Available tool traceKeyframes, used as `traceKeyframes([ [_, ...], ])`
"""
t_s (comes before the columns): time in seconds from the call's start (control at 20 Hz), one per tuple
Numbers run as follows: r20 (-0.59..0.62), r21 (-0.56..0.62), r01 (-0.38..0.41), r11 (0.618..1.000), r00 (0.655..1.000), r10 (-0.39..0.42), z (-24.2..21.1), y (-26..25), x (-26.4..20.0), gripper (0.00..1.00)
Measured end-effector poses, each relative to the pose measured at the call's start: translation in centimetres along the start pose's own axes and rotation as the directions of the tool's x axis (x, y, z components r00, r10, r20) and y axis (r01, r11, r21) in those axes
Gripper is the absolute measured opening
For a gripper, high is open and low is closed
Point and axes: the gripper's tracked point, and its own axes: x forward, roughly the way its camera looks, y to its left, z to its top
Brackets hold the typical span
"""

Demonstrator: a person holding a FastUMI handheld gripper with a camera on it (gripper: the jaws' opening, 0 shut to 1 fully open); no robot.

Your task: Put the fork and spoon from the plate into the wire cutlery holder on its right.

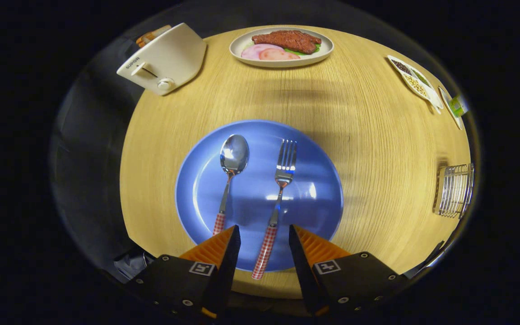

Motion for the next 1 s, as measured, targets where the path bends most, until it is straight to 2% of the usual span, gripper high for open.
traceKeyframes([
  [0.2, -0.023, 0.030, -0.001, 1.000, 1.000, 0.002, 0.1, 0.5, 1.0, 0.45],
  [0.35, -0.037, 0.043, 0.013, 0.999, 0.999, -0.012, 0.2, 0.4, 1.9, 0.24],
  [0.5, -0.056, 0.064, 0.039, 0.997, 0.998, -0.035, 0.2, 0.1, 2.2, 0.18],
  [0.6, -0.067, 0.078, 0.043, 0.996, 0.997, -0.037, 0.1, -0.2, 2.1, 0.17],
  [0.75, -0.060, 0.044, 0.054, 0.998, 0.997, -0.052, 0.0, -1.5, 1.8, 0.08],
  [1.0, 0.033, -0.024, 0.044, 0.999, 0.999, -0.044, 0.6, -2.7, -0.1, 0.07],
])
